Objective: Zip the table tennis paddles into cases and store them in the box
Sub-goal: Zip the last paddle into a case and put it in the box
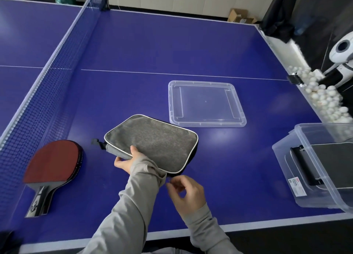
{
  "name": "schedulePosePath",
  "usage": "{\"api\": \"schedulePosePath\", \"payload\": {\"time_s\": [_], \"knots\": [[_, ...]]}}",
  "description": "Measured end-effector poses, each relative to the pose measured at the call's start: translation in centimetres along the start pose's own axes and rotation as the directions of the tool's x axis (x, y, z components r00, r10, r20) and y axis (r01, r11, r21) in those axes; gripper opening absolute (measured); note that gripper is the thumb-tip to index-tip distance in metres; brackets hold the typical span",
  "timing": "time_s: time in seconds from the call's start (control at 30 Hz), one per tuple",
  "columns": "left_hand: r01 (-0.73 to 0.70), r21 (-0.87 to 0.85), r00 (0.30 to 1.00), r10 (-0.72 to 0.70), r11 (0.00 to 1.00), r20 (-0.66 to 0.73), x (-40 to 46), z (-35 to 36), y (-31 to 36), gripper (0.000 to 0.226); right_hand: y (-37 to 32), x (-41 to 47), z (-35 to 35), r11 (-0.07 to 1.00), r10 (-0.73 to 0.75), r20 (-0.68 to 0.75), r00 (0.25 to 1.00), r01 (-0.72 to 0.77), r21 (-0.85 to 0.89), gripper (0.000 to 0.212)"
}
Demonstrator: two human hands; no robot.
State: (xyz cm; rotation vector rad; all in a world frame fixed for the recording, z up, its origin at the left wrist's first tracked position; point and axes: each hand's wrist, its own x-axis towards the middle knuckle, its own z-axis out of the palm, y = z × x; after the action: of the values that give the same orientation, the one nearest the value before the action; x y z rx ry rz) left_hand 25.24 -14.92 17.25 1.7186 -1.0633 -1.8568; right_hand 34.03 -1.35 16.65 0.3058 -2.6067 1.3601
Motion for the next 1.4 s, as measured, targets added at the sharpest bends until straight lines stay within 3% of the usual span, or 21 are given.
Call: {"api": "schedulePosePath", "payload": {"time_s": [0.07, 0.13, 0.23, 0.37, 0.47, 0.53, 0.6, 0.67, 0.77, 0.83, 0.87, 0.93, 1.03, 1.23, 1.4], "knots": [[-0.08, 0.069, 0.99, 0.071, 0.994, 0.125, 1.0, -1.0, -0.2, 0.051, 0.5, 0.1, -1.3, 0.997, 0.062, -0.02, 0.998, -0.061, 0.049, 0.025], [-0.168, 0.08, 0.948, 0.139, 0.983, 0.287, 2.3, -2.1, -0.4, 0.045, 1.8, 0.9, -3.2, 0.982, 0.18, -0.145, 0.973, -0.168, 0.092, 0.02], [-0.229, 0.094, 0.844, 0.149, 0.969, 0.516, 3.9, -3.7, -0.4, 0.031, 4.3, 2.9, -5.7, 0.898, 0.425, -0.232, 0.875, -0.376, 0.227, 0.018], [-0.228, 0.133, 0.707, 0.07, 0.965, 0.704, 4.6, -5.0, -0.3, 0.025, 6.2, 5.6, -7.2, 0.71, 0.631, 0.062, 0.774, -0.608, 0.355, 0.012], [-0.218, 0.145, 0.642, 0.03, 0.965, 0.766, 4.2, -4.9, -0.4, 0.022, 6.0, 6.3, -6.9, 0.582, 0.608, 0.319, 0.727, -0.681, 0.444, 0.027], [-0.22, 0.153, 0.623, 0.018, 0.963, 0.782, 3.8, -4.7, -0.5, 0.021, 5.5, 6.1, -6.4, 0.542, 0.561, 0.399, 0.726, -0.686, 0.485, 0.025], [-0.234, 0.18, 0.629, 0.007, 0.956, 0.777, 3.3, -4.4, -0.6, 0.025, 4.9, 5.7, -5.9, 0.575, 0.509, 0.403, 0.76, -0.649, 0.498, 0.013], [-0.305, 0.244, 0.645, 0.011, 0.92, 0.764, 2.7, -4.1, -0.7, 0.035, 4.4, 5.4, -5.7, 0.637, 0.492, 0.36, 0.793, -0.61, 0.472, 0.022], [-0.581, 0.377, 0.672, 0.164, 0.722, 0.722, 1.9, -3.7, -1.1, 0.067, 3.5, 5.0, -5.9, 0.75, 0.482, 0.225, 0.847, -0.532, 0.394, 0.027], [-0.734, 0.383, 0.59, 0.248, 0.561, 0.768, 0.2, -3.6, -1.4, 0.072, 2.8, 4.6, -5.9, 0.848, 0.448, 0.107, 0.888, -0.46, 0.265, 0.029], [-0.763, 0.353, 0.537, 0.226, 0.541, 0.813, -0.9, -3.6, -1.8, 0.069, 2.3, 4.4, -5.9, 0.891, 0.415, 0.059, 0.908, -0.418, 0.178, 0.03], [-0.701, 0.34, 0.476, 0.056, 0.627, 0.878, -3.4, -3.5, -2.5, 0.069, 1.5, 3.8, -5.8, 0.938, 0.341, 0.036, 0.939, -0.342, 0.045, 0.037], [-0.488, 0.403, 0.482, -0.146, 0.774, 0.864, -6.2, -2.9, -3.1, 0.074, 0.7, 3.1, -5.5, 0.955, 0.296, 0.095, 0.95, -0.293, -0.046, 0.035], [-0.385, 0.404, 0.516, -0.17, 0.83, 0.84, -7.3, -2.9, -3.0, 0.059, 0.5, 2.1, -5.2, 0.963, 0.257, 0.184, 0.949, -0.268, 0.035, 0.03], [-0.372, 0.394, 0.469, -0.196, 0.841, 0.861, -7.2, -3.1, -2.5, 0.047, 1.1, 2.0, -5.1, 0.963, 0.23, 0.175, 0.957, -0.25, 0.102, 0.032]]}}
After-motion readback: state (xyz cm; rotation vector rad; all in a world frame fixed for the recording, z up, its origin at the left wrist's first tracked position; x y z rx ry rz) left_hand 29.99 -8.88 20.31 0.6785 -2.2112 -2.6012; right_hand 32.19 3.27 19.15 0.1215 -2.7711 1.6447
